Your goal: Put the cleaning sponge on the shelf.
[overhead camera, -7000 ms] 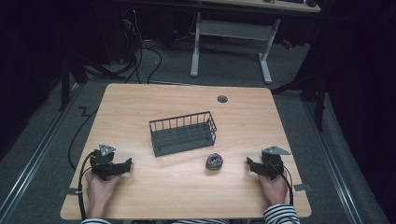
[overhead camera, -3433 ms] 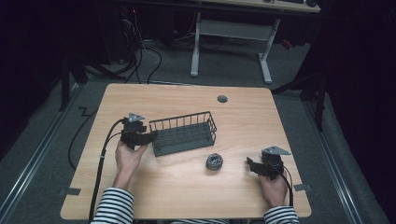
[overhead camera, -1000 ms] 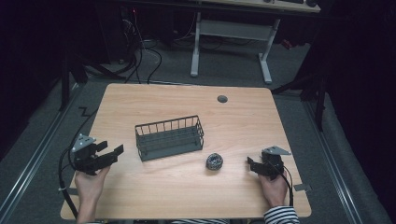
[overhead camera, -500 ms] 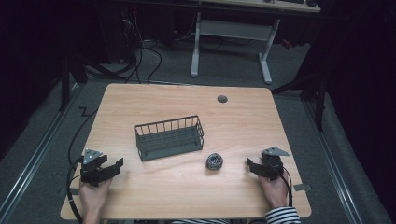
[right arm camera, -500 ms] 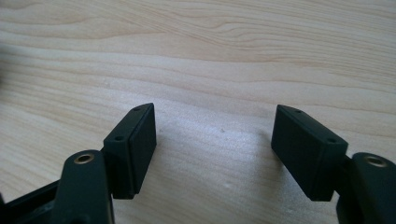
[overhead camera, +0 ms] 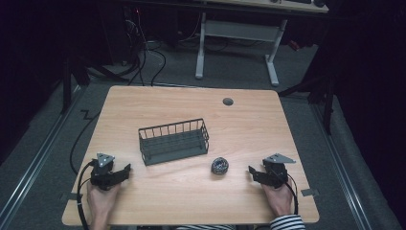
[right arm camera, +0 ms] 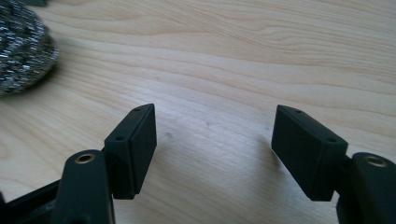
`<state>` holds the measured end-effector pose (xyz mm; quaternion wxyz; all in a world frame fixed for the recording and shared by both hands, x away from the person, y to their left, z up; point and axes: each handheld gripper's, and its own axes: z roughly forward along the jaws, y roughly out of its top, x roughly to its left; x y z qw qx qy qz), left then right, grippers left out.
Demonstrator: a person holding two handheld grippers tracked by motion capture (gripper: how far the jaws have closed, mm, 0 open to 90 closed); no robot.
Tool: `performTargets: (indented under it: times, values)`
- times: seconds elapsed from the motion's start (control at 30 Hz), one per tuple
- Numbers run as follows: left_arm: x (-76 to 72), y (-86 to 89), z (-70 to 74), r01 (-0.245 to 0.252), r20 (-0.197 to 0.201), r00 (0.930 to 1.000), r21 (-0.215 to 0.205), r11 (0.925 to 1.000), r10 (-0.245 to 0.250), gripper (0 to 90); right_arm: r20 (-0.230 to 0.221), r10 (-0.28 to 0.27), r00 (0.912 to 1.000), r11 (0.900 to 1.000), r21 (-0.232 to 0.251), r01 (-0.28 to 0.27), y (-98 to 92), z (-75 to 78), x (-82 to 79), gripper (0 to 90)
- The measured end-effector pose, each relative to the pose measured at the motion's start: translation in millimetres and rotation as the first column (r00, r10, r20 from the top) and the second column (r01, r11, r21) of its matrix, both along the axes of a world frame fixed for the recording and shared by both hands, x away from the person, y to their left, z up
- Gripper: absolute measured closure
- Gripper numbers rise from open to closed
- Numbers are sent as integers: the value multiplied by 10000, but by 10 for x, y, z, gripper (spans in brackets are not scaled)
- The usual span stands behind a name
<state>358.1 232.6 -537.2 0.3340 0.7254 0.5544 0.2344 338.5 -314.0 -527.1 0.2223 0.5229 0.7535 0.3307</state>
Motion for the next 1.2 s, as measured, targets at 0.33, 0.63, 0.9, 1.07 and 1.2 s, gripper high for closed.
performTargets:
  times: [0.33,0.63,0.9,1.07,1.2]
  values:
    - [2,-23,-3,-79,-27,10000,148,9999,80,261,270,914,9954,9955,225,-920,155,88,-142,299]
    - [-4,-36,-3,-168,-47,9998,166,9997,168,252,190,2102,9775,9770,333,-2107,424,124,-259,254]
    - [-11,-46,-3,-22,-55,10000,190,9998,23,242,28,2782,9605,9601,274,-2782,665,123,-208,221]
    - [-10,-47,-3,-15,-59,10000,189,9998,17,240,22,2953,9554,9550,288,-2952,802,141,-133,205]
    - [-9,-48,-3,-15,-70,10000,190,9998,17,237,-66,2992,9542,9542,81,-2991,906,152,-53,195]
